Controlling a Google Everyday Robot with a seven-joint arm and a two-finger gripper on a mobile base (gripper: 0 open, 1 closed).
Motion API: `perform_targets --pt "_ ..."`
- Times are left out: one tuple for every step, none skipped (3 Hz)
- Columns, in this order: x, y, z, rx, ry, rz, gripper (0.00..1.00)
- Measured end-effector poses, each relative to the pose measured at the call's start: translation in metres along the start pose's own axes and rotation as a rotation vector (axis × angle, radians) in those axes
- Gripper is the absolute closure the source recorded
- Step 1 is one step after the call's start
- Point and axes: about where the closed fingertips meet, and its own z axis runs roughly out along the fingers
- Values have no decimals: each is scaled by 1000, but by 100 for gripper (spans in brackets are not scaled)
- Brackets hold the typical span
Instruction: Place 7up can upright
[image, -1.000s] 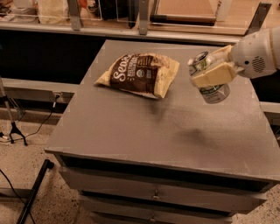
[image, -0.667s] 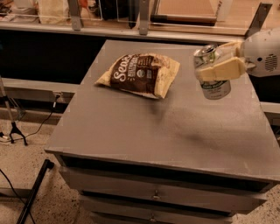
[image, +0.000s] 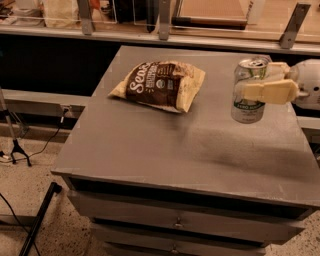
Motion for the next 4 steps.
perform_targets --pt "15 -1 -9 16 -42 6 100" --pt "44 1 -24 35 -139 -7 100" --pt "65 30 -56 49 -200 -39 100" --pt "65 32 -61 59 -201 -47 84"
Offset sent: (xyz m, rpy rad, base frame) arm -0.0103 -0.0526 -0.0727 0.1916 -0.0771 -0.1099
